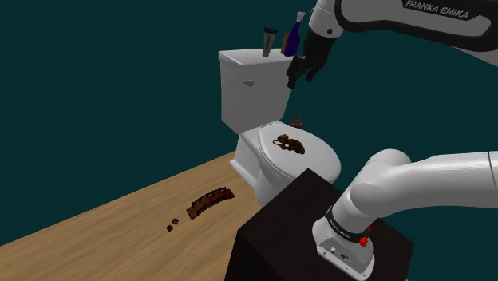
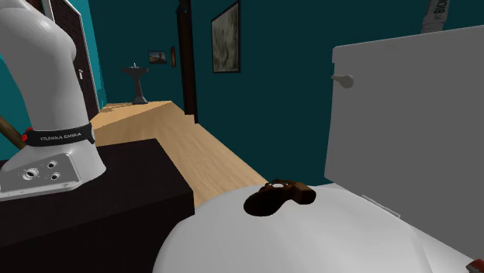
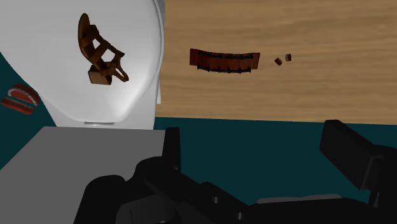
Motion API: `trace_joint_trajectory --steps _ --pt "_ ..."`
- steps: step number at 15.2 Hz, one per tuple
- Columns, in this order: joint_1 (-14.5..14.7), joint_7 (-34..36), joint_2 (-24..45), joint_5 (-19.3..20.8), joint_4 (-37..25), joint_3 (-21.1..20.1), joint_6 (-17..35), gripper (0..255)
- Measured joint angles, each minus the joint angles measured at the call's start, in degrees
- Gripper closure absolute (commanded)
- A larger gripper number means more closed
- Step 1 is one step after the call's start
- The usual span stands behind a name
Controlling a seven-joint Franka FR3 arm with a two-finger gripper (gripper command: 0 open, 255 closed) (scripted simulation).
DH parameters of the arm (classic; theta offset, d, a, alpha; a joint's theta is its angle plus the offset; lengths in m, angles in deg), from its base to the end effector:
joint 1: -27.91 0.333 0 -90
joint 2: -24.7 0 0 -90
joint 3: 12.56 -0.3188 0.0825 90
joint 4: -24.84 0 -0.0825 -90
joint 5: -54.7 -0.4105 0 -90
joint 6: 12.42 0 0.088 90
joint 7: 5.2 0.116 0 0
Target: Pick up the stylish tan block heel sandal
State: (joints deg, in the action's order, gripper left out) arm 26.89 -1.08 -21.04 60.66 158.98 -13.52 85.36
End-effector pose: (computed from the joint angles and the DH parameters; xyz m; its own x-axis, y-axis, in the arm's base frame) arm 0.3430 -0.0095 0.6090 0.9835 -0.0614 0.1699 -0.0798 -0.9914 0.1038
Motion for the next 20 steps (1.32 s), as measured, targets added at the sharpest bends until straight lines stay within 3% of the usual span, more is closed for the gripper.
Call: trace_joint_trajectory --steps 3,8,20 --pt "-0.2 -1.0 -0.2 0.5 2.0 0.9 1.7 0" --pt "-1.5 -6.0 0.1 3.2 8.7 6.0 8.3 0" --pt "-5.0 -18.5 11.7 9.5 17.3 19.3 28.1 0"
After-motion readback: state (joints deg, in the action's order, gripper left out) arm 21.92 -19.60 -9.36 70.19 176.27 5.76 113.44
